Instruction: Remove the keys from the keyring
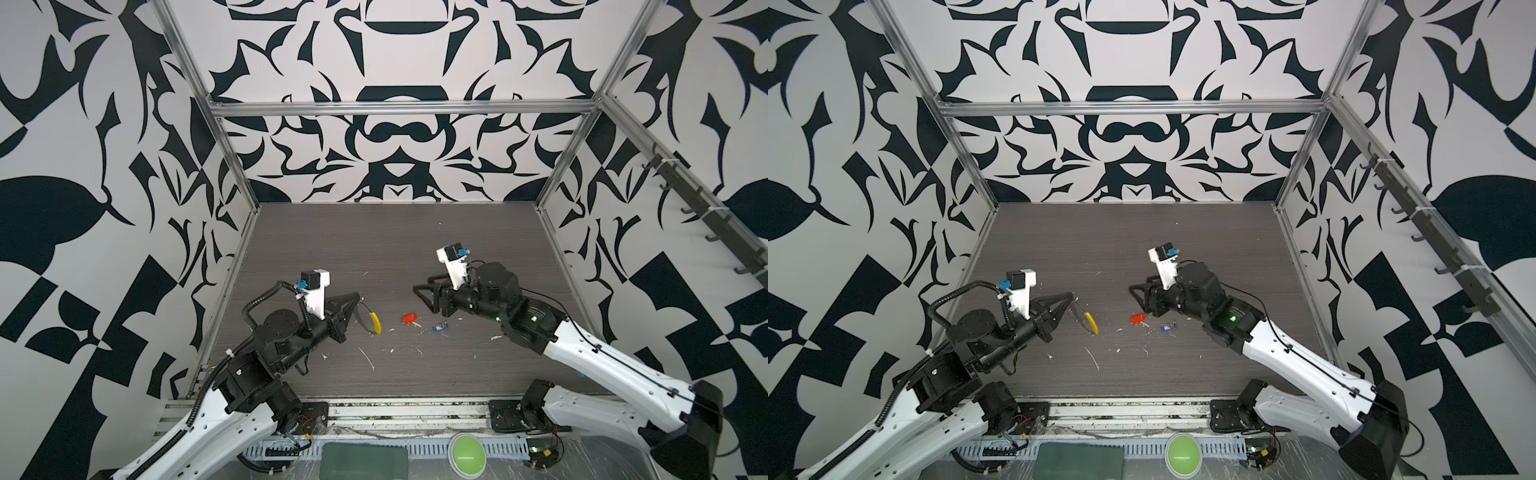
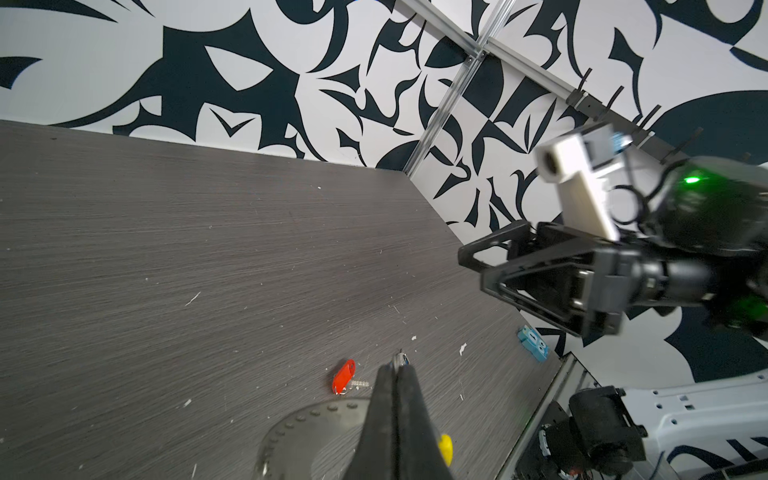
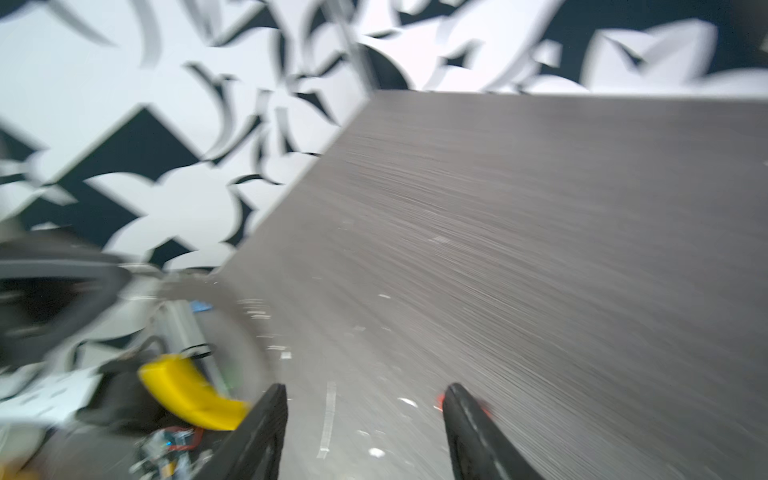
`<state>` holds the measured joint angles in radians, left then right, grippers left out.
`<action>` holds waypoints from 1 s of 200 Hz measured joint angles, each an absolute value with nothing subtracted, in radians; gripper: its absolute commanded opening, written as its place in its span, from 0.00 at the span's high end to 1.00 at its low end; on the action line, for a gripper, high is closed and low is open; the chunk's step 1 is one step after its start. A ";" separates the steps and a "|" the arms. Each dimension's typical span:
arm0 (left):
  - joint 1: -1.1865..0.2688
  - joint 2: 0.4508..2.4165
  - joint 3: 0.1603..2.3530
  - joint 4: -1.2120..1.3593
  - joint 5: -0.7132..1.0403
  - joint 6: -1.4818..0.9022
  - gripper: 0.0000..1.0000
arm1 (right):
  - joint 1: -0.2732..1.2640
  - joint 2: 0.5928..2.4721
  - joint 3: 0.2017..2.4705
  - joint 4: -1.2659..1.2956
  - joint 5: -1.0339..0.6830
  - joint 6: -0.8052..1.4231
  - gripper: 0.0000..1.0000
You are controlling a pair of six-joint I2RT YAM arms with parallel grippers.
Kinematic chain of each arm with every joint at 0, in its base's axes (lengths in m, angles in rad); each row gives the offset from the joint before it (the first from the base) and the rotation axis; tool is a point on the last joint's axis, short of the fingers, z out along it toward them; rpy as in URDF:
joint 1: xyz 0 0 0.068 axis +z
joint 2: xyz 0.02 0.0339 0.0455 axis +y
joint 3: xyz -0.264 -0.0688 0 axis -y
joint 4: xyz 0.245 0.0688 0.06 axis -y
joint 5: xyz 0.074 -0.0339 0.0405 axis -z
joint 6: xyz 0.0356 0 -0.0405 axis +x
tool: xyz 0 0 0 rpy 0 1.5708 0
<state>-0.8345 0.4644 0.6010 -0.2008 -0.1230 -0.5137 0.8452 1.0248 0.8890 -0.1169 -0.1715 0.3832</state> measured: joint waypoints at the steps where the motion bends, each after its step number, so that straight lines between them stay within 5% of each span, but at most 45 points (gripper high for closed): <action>1: -0.834 0.465 0.601 -0.201 -0.123 -0.514 1.00 | 0.850 1.026 0.891 -0.116 -0.171 0.381 0.36; 39: -0.834 0.479 0.601 -0.201 -0.133 -0.524 1.00 | 1.031 1.089 0.962 -0.055 -0.169 0.277 0.34; 117: -0.834 0.480 0.601 -0.185 -0.123 -0.533 1.00 | 1.090 1.290 0.983 -0.050 -0.132 0.187 0.34; 174: -0.834 0.481 0.597 -0.169 -0.113 -0.554 1.00 | 1.090 1.337 0.983 -0.015 -0.116 0.164 0.85; 185: -0.834 0.481 0.597 -0.168 -0.113 -0.557 0.87 | 1.090 1.339 0.982 -0.009 -0.117 0.178 0.95; 200: -0.834 0.482 0.595 -0.168 -0.113 -0.564 0.56 | 1.090 1.338 0.982 0.007 -0.123 0.171 1.00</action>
<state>-0.8345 0.4820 0.5949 -0.1680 -0.1135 -0.5644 1.0904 1.3384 0.9825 0.0074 -0.1226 0.1711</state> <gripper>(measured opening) 0.210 0.058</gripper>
